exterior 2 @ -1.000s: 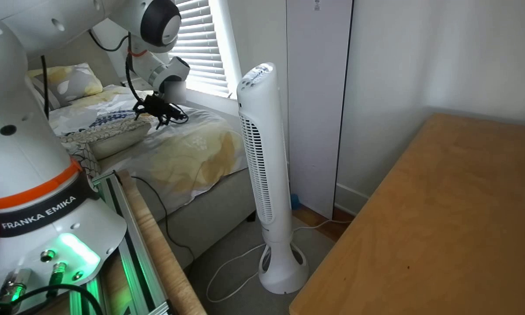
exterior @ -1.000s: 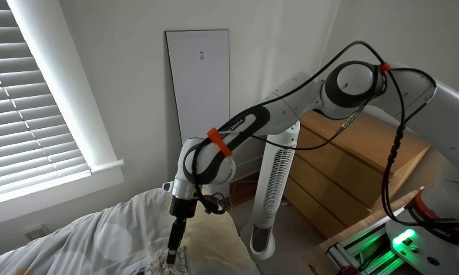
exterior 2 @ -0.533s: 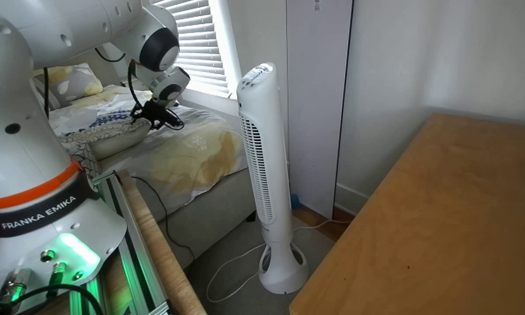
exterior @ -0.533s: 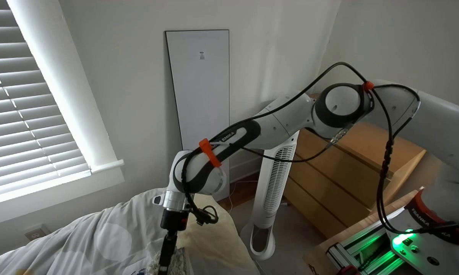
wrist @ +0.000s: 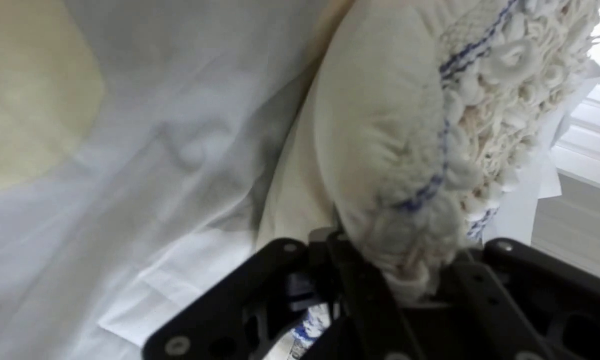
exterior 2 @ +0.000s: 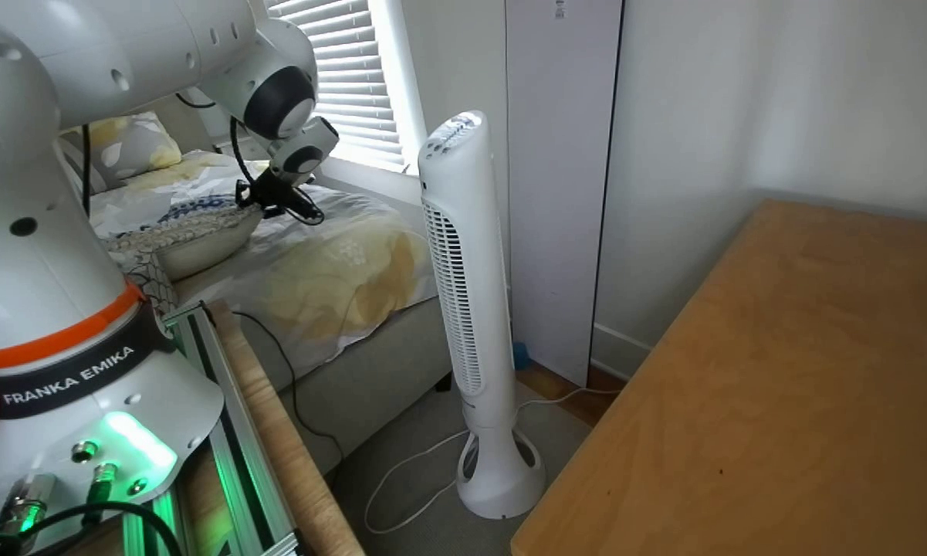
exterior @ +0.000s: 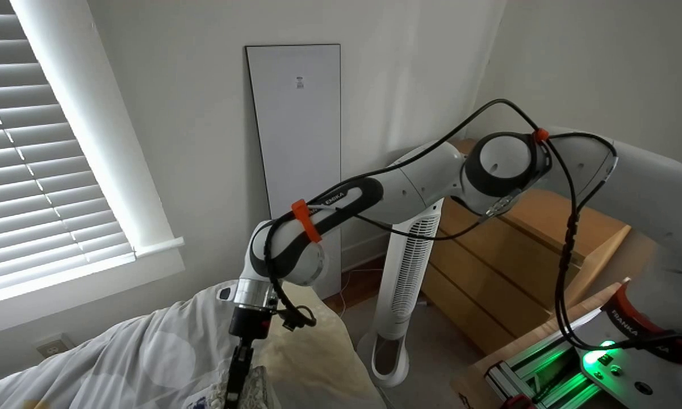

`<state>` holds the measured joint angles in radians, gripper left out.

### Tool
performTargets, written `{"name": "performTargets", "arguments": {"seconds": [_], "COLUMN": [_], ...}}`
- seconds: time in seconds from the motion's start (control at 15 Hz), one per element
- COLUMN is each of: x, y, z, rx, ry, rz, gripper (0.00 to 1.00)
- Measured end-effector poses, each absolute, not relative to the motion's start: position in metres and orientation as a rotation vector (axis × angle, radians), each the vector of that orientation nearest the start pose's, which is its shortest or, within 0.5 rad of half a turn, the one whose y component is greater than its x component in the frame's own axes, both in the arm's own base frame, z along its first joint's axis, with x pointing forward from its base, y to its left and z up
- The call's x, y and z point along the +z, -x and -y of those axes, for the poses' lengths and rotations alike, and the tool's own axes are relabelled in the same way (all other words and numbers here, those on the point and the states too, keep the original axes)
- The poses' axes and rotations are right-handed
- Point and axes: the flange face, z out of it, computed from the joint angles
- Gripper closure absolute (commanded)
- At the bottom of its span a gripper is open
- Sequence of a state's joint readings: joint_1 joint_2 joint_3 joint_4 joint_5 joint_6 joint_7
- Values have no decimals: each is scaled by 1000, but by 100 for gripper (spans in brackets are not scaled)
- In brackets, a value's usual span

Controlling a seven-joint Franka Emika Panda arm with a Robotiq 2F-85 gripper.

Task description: Move the pillow from the bed to the table

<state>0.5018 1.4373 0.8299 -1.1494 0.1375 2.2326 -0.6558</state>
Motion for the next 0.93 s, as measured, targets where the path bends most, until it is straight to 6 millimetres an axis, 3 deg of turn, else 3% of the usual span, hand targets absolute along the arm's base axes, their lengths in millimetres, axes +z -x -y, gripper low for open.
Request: {"name": "performTargets", "arguments": {"seconds": [0.27,0.53,0.93], "x": [90,159,239], "y": [-365,-382,-397], "z": [-649,-641,-591], "rx": [321,217,80], "ry": [1709,1739,1873], "rz": [1367,1402,1428], "gripper": [96,96,96]}}
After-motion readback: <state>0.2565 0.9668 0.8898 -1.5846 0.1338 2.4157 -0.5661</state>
